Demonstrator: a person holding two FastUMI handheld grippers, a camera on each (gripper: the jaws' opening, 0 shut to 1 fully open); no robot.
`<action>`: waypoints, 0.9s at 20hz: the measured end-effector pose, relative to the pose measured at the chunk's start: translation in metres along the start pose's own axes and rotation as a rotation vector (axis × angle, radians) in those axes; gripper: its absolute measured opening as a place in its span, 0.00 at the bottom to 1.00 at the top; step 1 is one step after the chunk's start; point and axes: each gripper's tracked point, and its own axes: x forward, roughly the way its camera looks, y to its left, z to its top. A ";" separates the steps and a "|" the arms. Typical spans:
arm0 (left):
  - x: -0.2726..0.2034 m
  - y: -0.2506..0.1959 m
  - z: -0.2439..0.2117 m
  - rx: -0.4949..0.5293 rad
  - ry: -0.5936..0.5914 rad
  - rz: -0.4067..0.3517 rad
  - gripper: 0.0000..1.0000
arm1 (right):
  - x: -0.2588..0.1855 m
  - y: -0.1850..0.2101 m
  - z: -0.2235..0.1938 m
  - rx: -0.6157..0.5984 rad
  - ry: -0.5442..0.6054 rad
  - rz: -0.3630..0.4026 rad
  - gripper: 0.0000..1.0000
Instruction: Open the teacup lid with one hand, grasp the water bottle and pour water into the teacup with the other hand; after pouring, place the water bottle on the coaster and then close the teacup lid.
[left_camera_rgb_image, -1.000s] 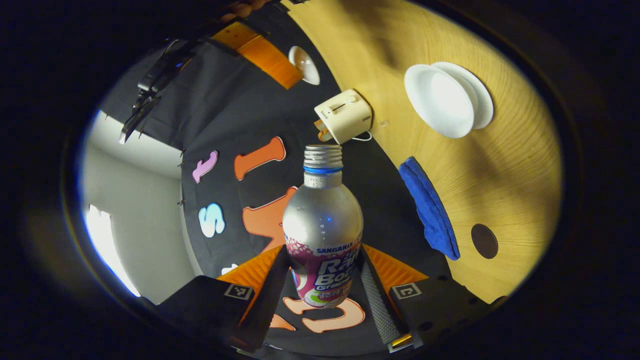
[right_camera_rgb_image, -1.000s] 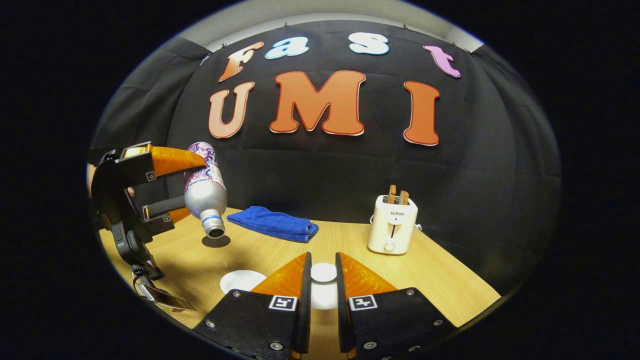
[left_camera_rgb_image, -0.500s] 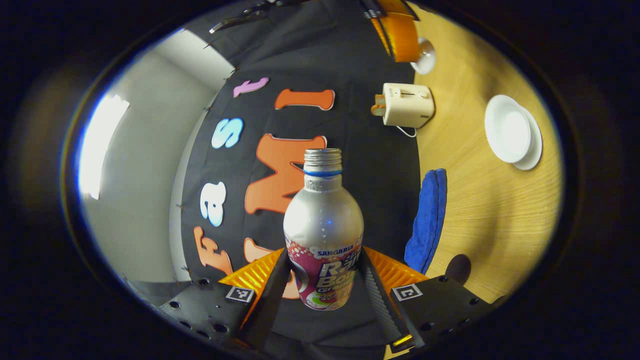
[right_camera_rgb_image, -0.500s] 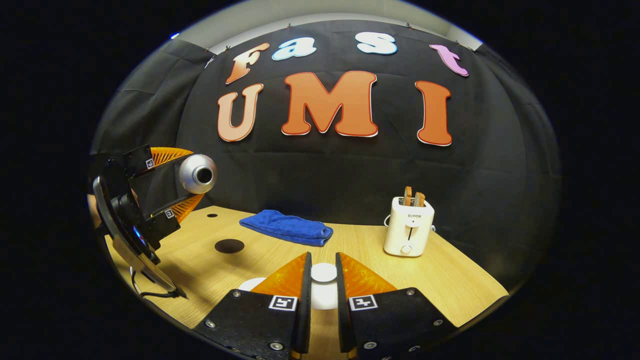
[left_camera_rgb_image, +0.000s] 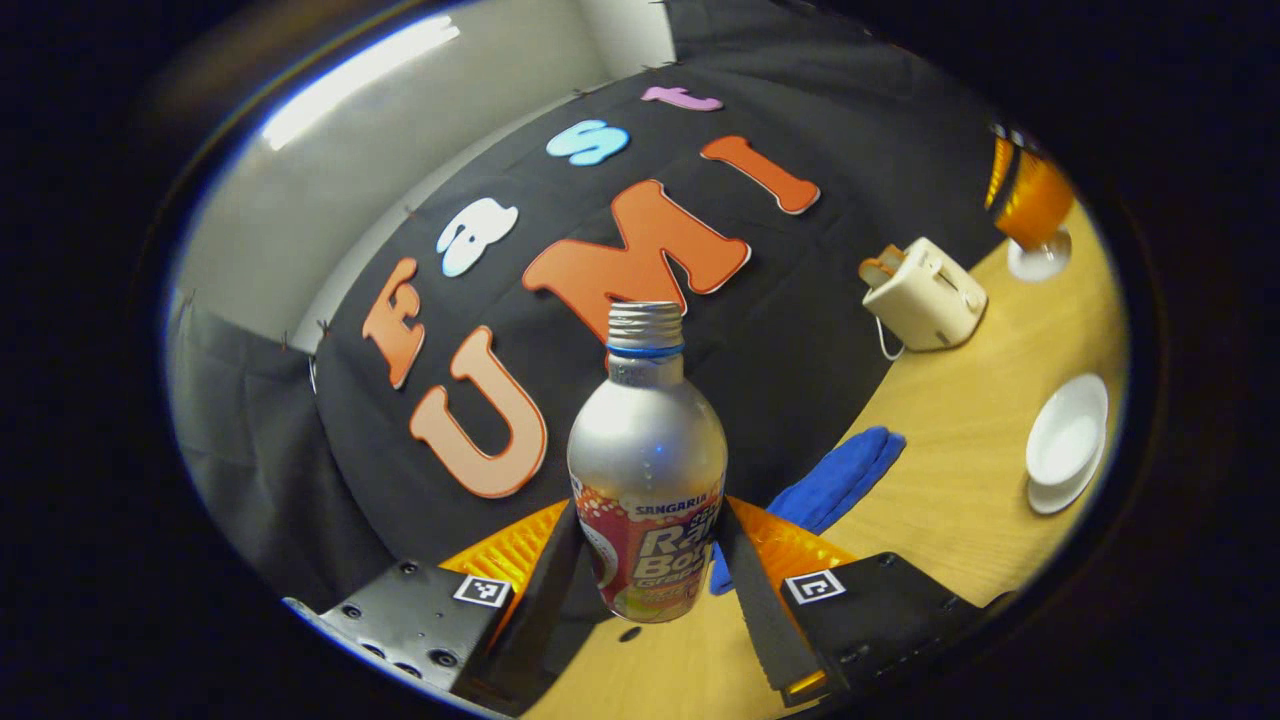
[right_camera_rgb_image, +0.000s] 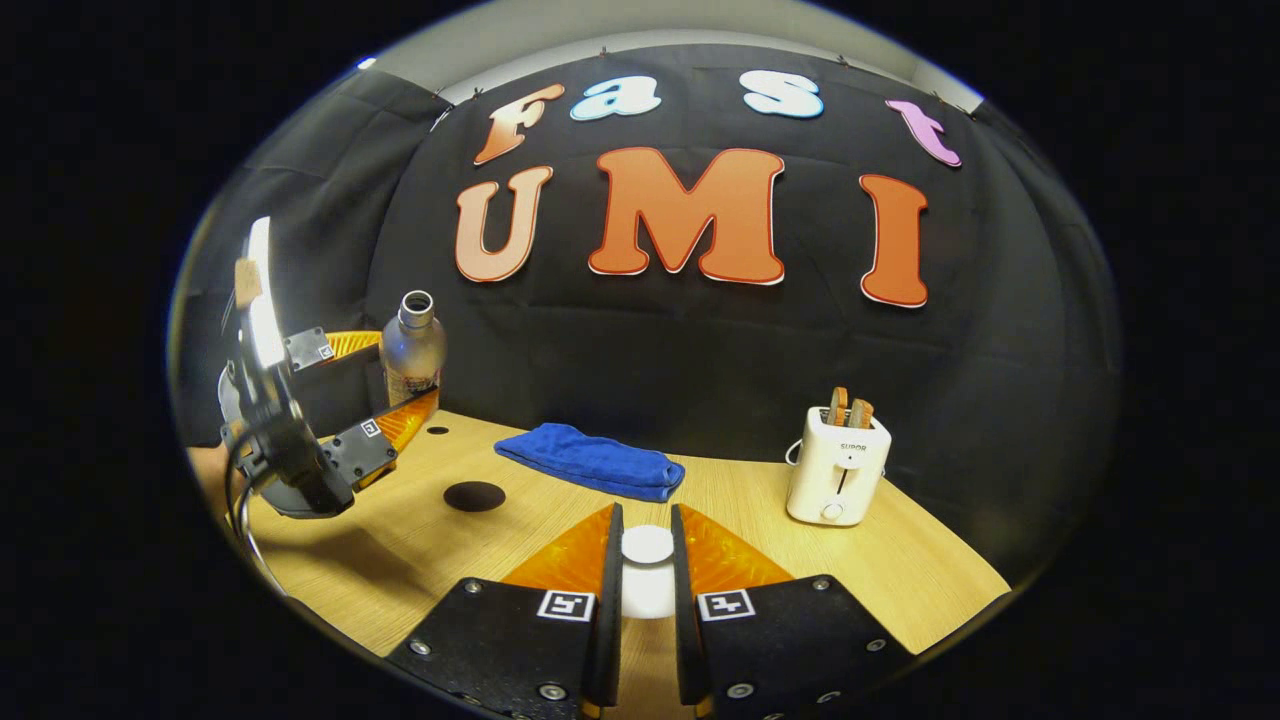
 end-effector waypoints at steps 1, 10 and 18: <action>0.000 -0.003 -0.004 -0.051 0.008 -0.003 0.84 | 0.001 0.000 0.000 -0.002 0.003 -0.003 0.23; 0.012 -0.022 -0.055 -0.497 0.199 -0.016 0.89 | 0.009 0.015 -0.006 -0.017 0.024 0.012 0.23; 0.031 -0.059 -0.105 -0.652 0.319 -0.102 0.84 | 0.017 0.016 -0.020 -0.012 0.062 0.011 0.23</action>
